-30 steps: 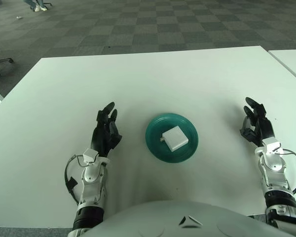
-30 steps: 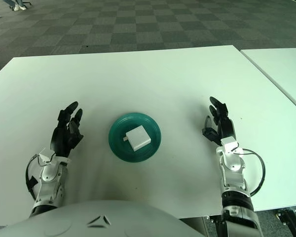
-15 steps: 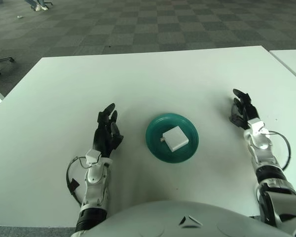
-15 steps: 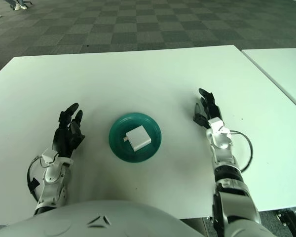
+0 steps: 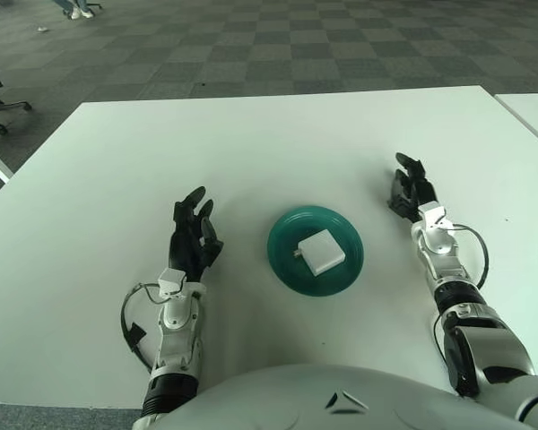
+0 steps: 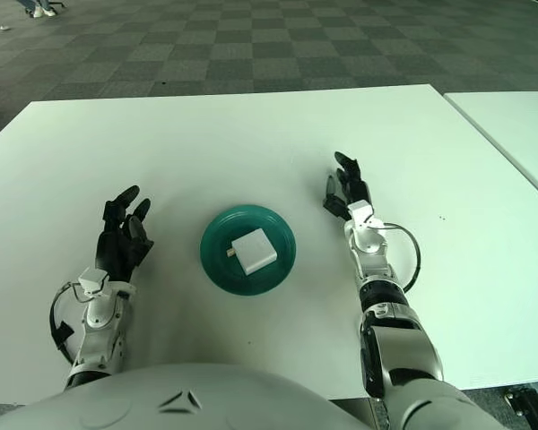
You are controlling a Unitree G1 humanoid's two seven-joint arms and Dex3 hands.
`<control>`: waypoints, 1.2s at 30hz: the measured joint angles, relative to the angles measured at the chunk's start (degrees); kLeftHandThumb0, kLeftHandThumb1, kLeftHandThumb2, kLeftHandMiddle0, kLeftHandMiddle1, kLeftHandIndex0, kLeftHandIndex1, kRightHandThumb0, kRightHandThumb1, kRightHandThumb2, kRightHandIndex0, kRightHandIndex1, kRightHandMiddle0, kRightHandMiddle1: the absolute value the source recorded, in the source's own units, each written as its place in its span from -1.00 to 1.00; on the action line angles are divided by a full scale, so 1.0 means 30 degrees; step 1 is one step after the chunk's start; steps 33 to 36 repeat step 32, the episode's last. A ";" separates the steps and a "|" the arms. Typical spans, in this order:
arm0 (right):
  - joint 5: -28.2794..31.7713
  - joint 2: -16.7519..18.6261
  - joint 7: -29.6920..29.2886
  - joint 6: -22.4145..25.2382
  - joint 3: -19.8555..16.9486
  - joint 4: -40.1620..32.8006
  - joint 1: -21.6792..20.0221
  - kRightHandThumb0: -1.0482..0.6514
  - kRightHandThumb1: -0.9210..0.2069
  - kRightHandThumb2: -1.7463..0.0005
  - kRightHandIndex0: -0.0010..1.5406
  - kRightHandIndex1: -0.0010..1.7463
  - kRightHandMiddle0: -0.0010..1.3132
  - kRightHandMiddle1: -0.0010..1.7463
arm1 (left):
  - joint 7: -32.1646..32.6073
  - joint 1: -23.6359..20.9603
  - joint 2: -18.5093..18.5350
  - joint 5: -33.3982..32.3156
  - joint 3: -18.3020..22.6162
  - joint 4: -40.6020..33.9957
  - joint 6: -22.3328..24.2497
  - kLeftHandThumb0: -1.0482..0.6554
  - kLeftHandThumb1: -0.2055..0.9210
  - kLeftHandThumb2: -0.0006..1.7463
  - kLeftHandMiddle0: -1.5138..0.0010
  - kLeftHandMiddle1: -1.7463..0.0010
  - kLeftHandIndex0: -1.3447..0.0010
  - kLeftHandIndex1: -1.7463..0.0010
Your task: Put the charger into the plate.
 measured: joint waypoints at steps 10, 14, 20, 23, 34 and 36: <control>-0.1485 -0.0030 -0.2553 -0.1511 0.0958 0.1411 -0.0340 -0.89 -1.00 -0.18 -0.67 -0.98 -1.00 -0.36 | 0.0915 -0.0301 -0.0088 0.0172 -0.0002 0.0236 -0.0310 -0.72 1.00 0.06 0.66 0.66 1.00 0.20; -0.1641 0.0035 -0.3491 -0.2081 0.1122 0.1203 0.0100 -0.91 -1.00 -0.19 -0.67 -0.98 -1.00 -0.33 | 0.1249 -0.0349 -0.0094 0.0196 0.0004 0.0305 -0.0397 -0.72 1.00 0.06 0.63 0.71 1.00 0.21; -0.1637 0.0228 -0.4284 -0.2283 0.1220 -0.0658 0.1322 -0.91 -1.00 -0.19 -0.68 -0.99 -1.00 -0.34 | 0.1685 -0.0597 -0.0095 0.0301 0.0000 0.0502 -0.0509 -0.73 1.00 0.08 0.62 0.80 1.00 0.21; -0.1541 0.0333 -0.4404 -0.2278 0.1205 -0.1713 0.1963 -0.91 -1.00 -0.18 -0.69 -0.99 -1.00 -0.35 | 0.1845 -0.0776 -0.0039 0.0326 -0.0008 0.0674 -0.0526 -0.74 1.00 0.10 0.63 0.83 1.00 0.22; -0.1260 0.0972 -0.4391 -0.1882 0.1179 -0.5129 0.3913 -0.91 -1.00 -0.12 -0.76 -1.00 -1.00 -0.42 | 0.1875 -0.0929 0.0441 0.0325 -0.0187 0.0858 -0.0564 -0.72 1.00 0.14 0.71 0.91 1.00 0.28; -0.1260 0.0972 -0.4391 -0.1882 0.1179 -0.5129 0.3913 -0.91 -1.00 -0.12 -0.76 -1.00 -1.00 -0.42 | 0.1875 -0.0929 0.0441 0.0325 -0.0187 0.0858 -0.0564 -0.72 1.00 0.14 0.71 0.91 1.00 0.28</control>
